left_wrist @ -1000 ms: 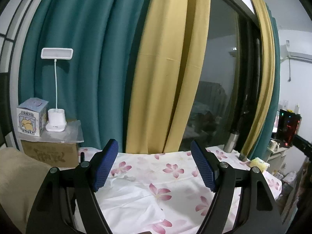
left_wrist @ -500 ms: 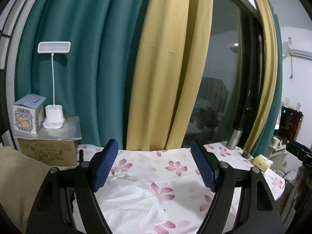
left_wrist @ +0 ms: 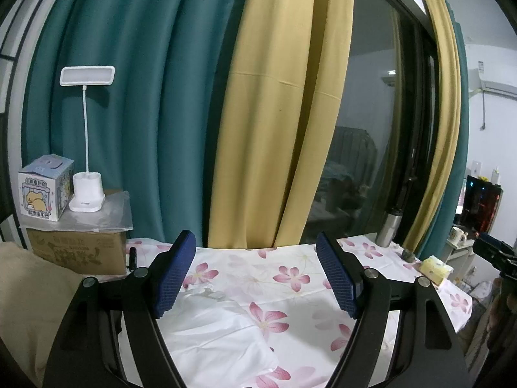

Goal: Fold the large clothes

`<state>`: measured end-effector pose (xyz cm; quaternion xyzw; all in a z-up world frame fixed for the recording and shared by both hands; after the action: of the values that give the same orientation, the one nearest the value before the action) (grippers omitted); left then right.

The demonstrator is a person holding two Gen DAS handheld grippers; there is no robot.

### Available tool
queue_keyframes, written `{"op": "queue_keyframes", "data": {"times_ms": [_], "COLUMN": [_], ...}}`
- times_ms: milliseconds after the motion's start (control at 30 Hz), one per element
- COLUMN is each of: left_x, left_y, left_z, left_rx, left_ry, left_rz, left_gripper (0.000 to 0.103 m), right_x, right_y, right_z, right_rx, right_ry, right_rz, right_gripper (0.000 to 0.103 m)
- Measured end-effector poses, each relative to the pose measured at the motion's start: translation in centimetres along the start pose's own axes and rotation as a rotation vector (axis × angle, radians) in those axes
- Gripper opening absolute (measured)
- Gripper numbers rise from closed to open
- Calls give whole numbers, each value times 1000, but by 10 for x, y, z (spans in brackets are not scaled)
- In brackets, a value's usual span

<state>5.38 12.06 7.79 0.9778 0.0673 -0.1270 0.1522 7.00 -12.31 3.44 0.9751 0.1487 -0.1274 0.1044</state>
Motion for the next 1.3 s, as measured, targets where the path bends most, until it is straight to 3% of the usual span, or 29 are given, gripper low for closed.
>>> {"op": "queue_keyframes", "data": {"times_ms": [1300], "left_x": [0], "left_y": [3], "left_z": [3], "left_rx": [-9], "left_ry": [1], "left_rz": [11], "left_gripper": [80], "right_x": [0], "right_y": [4], "right_z": [6], "right_rx": [-38], "right_ry": [-13], "right_rz": [-25], "right_gripper": [101]}}
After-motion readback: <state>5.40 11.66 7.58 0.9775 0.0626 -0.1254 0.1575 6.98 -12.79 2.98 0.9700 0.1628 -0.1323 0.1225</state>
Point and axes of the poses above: each gripper's, at about its wrist camera, not at the fingertips, and x roughly the way its jaws point, y to its right, z to its underside, the point moved 8 cm from there along x, roughly the way its jaws point, and after that the axes turned 6 degrees about -x, right-handed, at the moved point
